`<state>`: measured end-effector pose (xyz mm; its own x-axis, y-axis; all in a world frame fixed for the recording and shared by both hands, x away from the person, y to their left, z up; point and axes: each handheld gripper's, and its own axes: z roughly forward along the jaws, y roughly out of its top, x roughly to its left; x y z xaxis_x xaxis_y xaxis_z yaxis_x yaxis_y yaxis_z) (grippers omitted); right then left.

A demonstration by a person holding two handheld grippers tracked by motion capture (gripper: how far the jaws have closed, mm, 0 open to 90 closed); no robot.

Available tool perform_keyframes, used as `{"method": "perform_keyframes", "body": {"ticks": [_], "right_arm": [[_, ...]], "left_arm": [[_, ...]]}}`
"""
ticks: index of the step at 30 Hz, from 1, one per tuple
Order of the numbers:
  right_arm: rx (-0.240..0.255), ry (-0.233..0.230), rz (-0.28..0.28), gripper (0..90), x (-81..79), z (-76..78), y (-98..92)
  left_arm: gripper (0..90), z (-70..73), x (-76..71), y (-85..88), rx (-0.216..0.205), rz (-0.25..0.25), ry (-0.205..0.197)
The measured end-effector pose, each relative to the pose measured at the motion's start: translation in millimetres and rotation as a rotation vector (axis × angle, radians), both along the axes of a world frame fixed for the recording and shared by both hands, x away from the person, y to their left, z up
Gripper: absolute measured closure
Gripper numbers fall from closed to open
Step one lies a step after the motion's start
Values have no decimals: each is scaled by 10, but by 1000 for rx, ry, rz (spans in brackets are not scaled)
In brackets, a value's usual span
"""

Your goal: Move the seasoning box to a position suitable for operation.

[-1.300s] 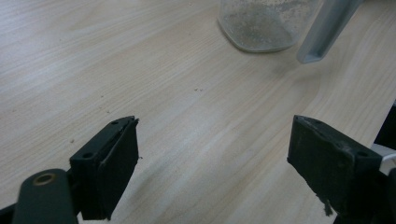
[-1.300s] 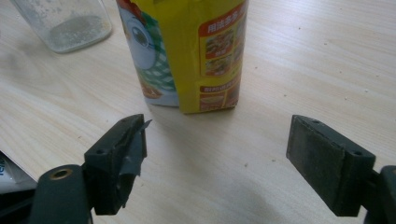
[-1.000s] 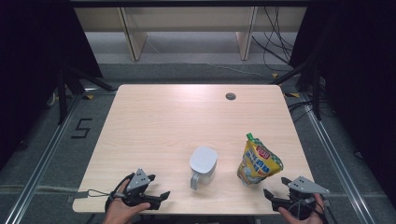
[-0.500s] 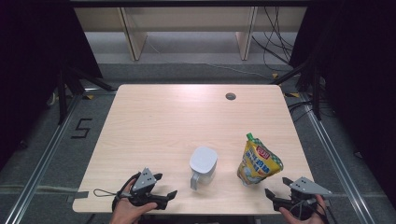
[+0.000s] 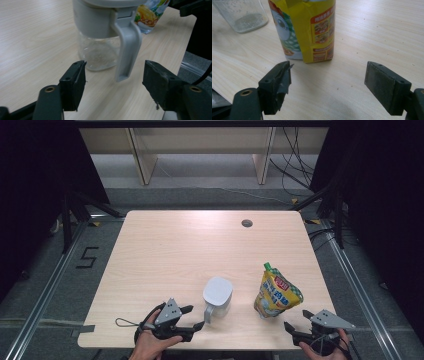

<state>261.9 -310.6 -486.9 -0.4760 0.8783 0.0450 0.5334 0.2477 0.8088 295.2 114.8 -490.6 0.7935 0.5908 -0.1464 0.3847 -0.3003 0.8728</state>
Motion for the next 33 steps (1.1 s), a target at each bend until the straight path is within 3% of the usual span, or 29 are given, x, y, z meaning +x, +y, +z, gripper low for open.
{"method": "perform_keyframes", "body": {"ticks": [3, 5, 10, 15, 16, 17, 22, 24, 26, 31, 32, 33], "right_arm": [[-1, 1, 0, 223, -2, 1, 0], [-3, 2, 1, 223, -2, -1, 1], [-1, 4, -2, 225, -1, -2, 1], [-3, 3, -2, 227, -2, -1, -1], [-3, 3, -2, 227, -2, -1, -1], [-12, -3, 14, 227, 9, -5, -2], [-20, -11, 10, 230, 9, -2, -8], [-10, -3, 11, 230, 7, -3, -4], [-12, -4, 15, 230, 10, -5, -4], [-18, -21, 14, 233, 3, 9, -10], [12, 18, -18, 233, -25, 11, 15], [11, 18, -16, 233, -21, 6, 11]], "left_arm": [[402, 5, 13, -59, 0, -20, -26], [432, -1, 22, -102, 4, -40, -17], [442, -3, 36, -164, -15, -25, -13], [485, 11, 44, -195, 22, -14, -17], [485, 2, 40, -213, 1, -5, -17], [582, 8, 37, -222, 15, -13, -33], [656, -4, 72, -257, 34, -51, -57], [677, -5, 73, -271, 18, -50, -42], [684, 5, 70, -263, 37, -58, -49], [683, 8, 128, -176, 37, -49, -43], [682, 11, 137, -162, 36, -42, -41], [681, 13, 143, -147, 35, -36, -38]]}}
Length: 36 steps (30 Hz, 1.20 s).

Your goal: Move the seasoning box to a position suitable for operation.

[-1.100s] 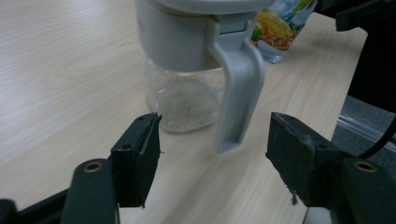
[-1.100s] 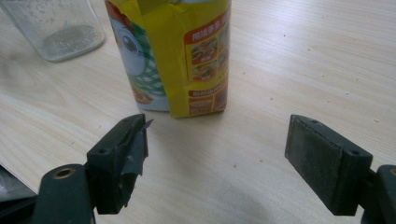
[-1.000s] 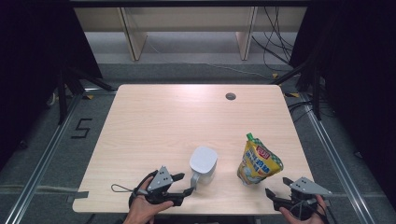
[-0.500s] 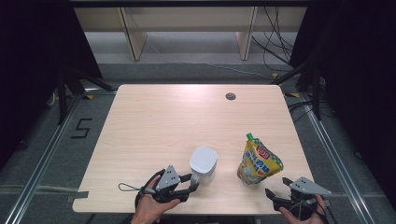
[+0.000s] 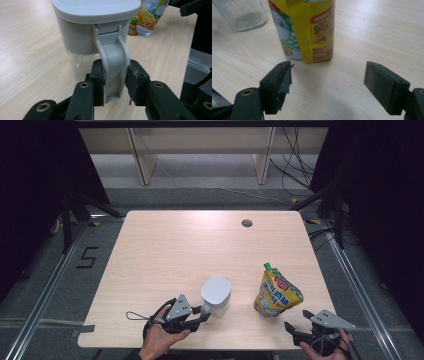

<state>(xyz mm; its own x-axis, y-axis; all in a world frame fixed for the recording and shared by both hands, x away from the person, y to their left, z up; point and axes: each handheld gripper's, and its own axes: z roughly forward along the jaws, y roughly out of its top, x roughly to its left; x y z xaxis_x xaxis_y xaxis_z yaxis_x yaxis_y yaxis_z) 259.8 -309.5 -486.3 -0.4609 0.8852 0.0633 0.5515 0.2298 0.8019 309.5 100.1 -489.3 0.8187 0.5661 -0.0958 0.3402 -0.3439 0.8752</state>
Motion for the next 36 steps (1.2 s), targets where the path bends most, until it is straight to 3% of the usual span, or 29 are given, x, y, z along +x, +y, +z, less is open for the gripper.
{"method": "perform_keyframes", "body": {"ticks": [3, 4, 6, 15, 16, 18, 19, 21, 22, 23, 24, 25, 28, 33, 36], "right_arm": [[-15, -22, 18, 239, 18, -6, -15], [3, 1, 3, 239, -5, 3, 5], [-2, -5, 12, 239, -1, 1, 4], [-14, -22, 33, 239, 16, -8, -3], [-2, -1, 20, 238, 2, -7, 12], [-16, -14, 30, 238, 22, -21, 0], [5, 12, 16, 238, 1, -11, 18], [-19, -15, 37, 238, 29, -20, -5], [3, 10, 18, 238, 4, -12, 17], [0, 6, 21, 238, 10, -14, 15], [4, 12, 18, 238, 7, -14, 18], [5, 12, 19, 238, 6, -13, 18], [-2, 2, 26, 239, 11, -17, 14], [-8, -10, 30, 239, 19, -20, 6], [-3, -4, 33, 240, 13, -17, 8]], "left_arm": [[680, 16, 31, 71, 26, 14, -12], [680, 23, 42, 97, 34, 17, -12], [680, 21, 62, 151, 43, 32, -11], [678, 13, 177, 304, 57, 71, -36], [678, 4, 176, 290, 40, 81, -29], [678, 4, 192, 294, 53, 78, -40], [677, 1, 194, 290, 47, 85, -32], [676, -4, 220, 290, 44, 79, -35], [677, -5, 234, 291, 46, 73, -39], [678, -11, 249, 293, 40, 57, -42], [678, -16, 276, 306, 36, 19, -54], [679, -29, 287, 313, 21, 18, -41], [683, -40, 334, 336, 14, -24, -54], [684, -44, 350, 354, 12, -55, -59], [686, -45, 341, 352, 13, -98, -64]]}}
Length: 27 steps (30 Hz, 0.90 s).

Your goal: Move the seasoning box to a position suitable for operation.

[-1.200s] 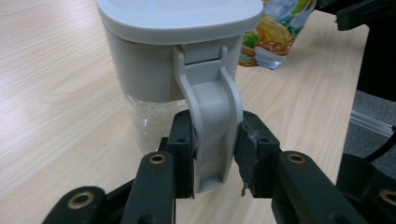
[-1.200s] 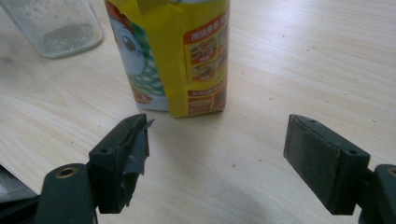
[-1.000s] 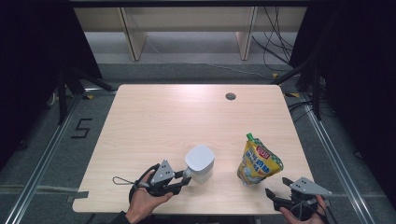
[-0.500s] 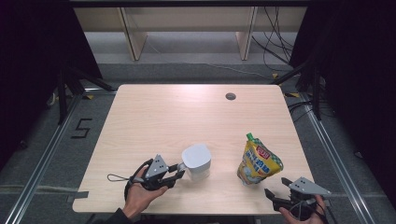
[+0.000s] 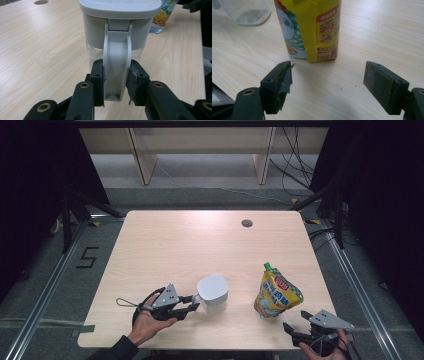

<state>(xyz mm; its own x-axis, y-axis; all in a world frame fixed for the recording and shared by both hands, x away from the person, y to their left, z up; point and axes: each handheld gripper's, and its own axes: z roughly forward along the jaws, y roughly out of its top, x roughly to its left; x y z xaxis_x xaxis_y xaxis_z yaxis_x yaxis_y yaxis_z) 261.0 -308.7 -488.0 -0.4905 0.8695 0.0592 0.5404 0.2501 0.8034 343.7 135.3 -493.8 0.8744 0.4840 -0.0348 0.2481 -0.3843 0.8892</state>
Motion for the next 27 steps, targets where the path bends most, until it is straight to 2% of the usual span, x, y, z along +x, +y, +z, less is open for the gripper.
{"method": "perform_keyframes", "body": {"ticks": [1, 2, 4, 6, 7, 8, 10, 11, 12, 13, 14, 15, 17, 19, 20, 22, 27], "right_arm": [[-8, -7, 1, 239, 6, -6, -4], [6, 9, -7, 240, -6, -1, 5], [-1, -6, 0, 240, 5, -5, -13], [7, 8, -11, 240, -10, 1, -7], [-2, -7, 2, 239, 2, -2, -21], [4, -2, 1, 240, 0, -1, -20], [12, 12, -11, 240, -11, -1, -15], [3, -2, 0, 239, 1, -6, -26], [7, 8, -6, 240, -8, -3, -17], [6, 6, -5, 240, -9, -4, -20], [7, 7, -5, 241, -15, -2, -15], [10, 6, -5, 242, -19, -3, -14], [15, 16, -6, 243, -24, -4, -12], [14, 17, -7, 242, -21, -7, -17], [5, 4, -1, 243, -11, -11, -30], [-28, -23, 6, 240, 7, -18, -51], [-22, -24, 7, 240, -4, -8, -54]], "left_arm": [[686, -2, -9, -10, -2, -4, 0], [686, -4, -21, -26, -13, -13, 8], [686, -1, -39, -41, -7, -34, 5], [686, 0, -70, -56, -4, -43, 5], [686, -5, -84, -67, -14, -61, 5], [686, -2, -96, -75, -4, -81, -2], [686, -6, -108, -100, -13, -89, 7], [686, -4, -100, -102, -13, -101, 10], [686, -4, -100, -103, -20, -106, 19], [686, -4, -87, -90, -9, -119, 12], [685, -12, -92, -94, -28, -126, 9], [685, -12, -83, -89, -22, -140, -3], [685, -14, -72, -86, -27, -147, 17], [684, -9, -54, -91, -25, -149, 16], [684, -10, -39, -96, -25, -157, 25], [684, -8, -29, -96, -17, -153, 15], [685, 4, -41, -137, -10, -192, 12]]}}
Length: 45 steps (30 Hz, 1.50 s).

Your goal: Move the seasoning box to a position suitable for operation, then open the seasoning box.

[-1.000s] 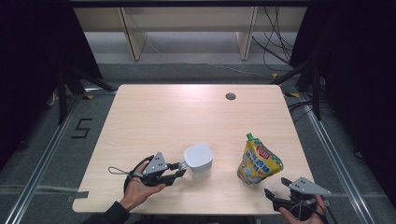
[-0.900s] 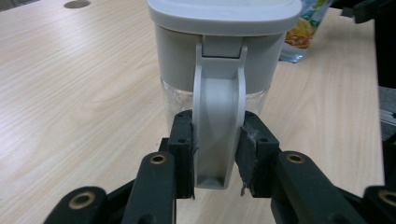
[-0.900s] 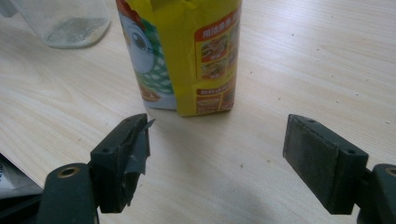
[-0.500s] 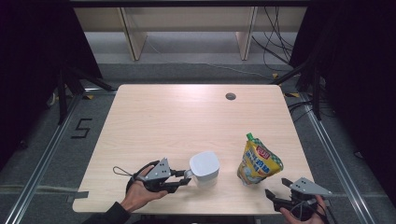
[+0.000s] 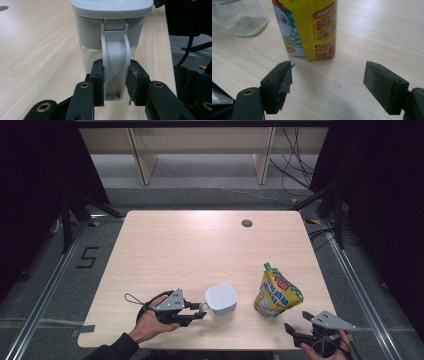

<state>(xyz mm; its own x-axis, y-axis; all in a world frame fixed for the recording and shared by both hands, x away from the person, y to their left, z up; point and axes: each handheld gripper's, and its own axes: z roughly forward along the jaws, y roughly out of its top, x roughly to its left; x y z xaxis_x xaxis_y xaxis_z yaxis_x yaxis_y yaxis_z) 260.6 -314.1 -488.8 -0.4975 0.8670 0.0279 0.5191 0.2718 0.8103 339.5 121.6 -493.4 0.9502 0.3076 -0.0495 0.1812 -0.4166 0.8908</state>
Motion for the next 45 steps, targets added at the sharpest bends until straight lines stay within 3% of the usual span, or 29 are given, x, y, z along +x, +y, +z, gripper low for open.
{"method": "perform_keyframes", "body": {"ticks": [2, 4, 5, 7, 9, 11, 12, 17, 18, 19, 23, 25, 27, 29, 32, 34, 36, 37, 38, 40, 43, 45], "right_arm": [[35, 42, -18, 240, -26, 3, 27], [40, 43, -22, 240, -28, 3, 25], [26, 22, -11, 240, -15, -1, 12], [32, 36, -22, 240, -33, 2, 23], [29, 35, -20, 241, -39, 3, 22], [7, 5, 0, 241, -20, -4, -2], [34, 46, -21, 241, -48, 2, 20], [13, 19, -17, 242, -52, -7, -14], [20, 30, -28, 242, -66, -5, -8], [24, 39, -34, 242, -78, -1, -3], [33, 46, -51, 243, -117, 2, -17], [9, 8, -33, 243, -100, -8, -54], [30, 39, -54, 243, -128, 2, -42], [19, 21, -39, 243, -112, -3, -54], [22, 27, -35, 246, -112, -2, -34], [6, 11, -14, 248, -93, -7, -47], [23, 17, 0, 250, -82, -19, -38], [58, 61, -27, 250, -110, -16, -6], [51, 43, -5, 253, -93, -25, -15], [64, 62, -7, 257, -127, -18, 13], [60, 46, 9, 255, -139, -21, 18], [51, 42, 14, 251, -147, -18, 34]], "left_arm": [[685, -2, -13, -7, -4, -10, 0], [685, -2, -12, 4, 1, -30, -4], [685, 1, -15, 15, 8, -41, -12], [684, 1, -8, 25, 4, -39, -3], [682, 0, 19, 35, -2, -40, 33], [676, -1, 30, 51, 1, -22, 31], [674, -2, 38, 66, 1, -15, 35], [663, -11, 85, 99, 11, 14, 25], [662, -18, 91, 98, 6, 27, 41], [663, -14, 111, 119, 28, 31, 35], [669, -23, 116, 112, 26, 39, 33], [669, -23, 121, 107, 24, 33, 34], [662, -23, 119, 108, 22, 39, 38], [596, -9, 109, 121, 33, 52, 33], [403, 34, 71, 135, 17, 59, 83], [385, 74, 44, 147, 16, 67, 79], [359, 115, 22, 166, -2, 80, 90], [362, 134, 3, 171, -13, 91, 93], [363, 156, -4, 186, -10, 98, 86], [399, 193, -19, 213, -30, 105, 83], [450, 247, -56, 238, -50, 115, 101], [529, 298, -74, 248, -20, 129, 87]]}}
